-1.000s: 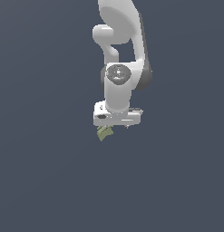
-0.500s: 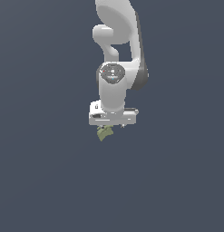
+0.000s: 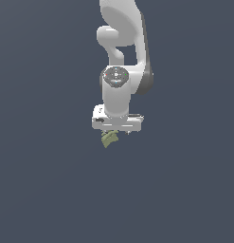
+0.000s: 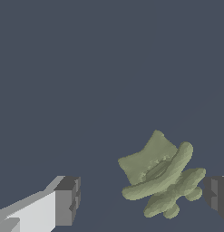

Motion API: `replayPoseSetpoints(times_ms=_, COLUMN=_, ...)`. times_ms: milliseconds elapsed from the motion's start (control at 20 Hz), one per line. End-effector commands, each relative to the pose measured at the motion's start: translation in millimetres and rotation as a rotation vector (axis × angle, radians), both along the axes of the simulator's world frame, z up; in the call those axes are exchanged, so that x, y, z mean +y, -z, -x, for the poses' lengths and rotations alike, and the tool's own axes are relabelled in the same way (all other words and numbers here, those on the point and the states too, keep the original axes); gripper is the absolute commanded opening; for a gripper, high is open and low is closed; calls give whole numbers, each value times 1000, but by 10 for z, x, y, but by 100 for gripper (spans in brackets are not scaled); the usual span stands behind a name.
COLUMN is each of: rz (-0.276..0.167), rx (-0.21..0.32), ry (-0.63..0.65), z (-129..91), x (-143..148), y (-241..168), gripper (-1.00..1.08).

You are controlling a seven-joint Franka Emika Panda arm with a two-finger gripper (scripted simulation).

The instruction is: Pick up the object and move it to a goal position.

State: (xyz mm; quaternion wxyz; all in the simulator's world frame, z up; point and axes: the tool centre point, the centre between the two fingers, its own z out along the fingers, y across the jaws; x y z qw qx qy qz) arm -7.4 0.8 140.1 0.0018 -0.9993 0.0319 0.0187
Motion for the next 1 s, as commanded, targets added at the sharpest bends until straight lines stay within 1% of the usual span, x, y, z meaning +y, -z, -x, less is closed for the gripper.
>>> replayPoseSetpoints(times_ms=0, rz=2, rx=-1, ry=44, z=16, x=-19, y=14, gripper=100)
replayPoseSetpoints(times_ms=250, rz=5, rx=-5, ry=164, z=61, x=-73, y=49, gripper=100)
replayPoseSetpoints(times_ms=950, rz=16, rx=-20, ry=584, z=226, x=-268, y=161, gripper=100)
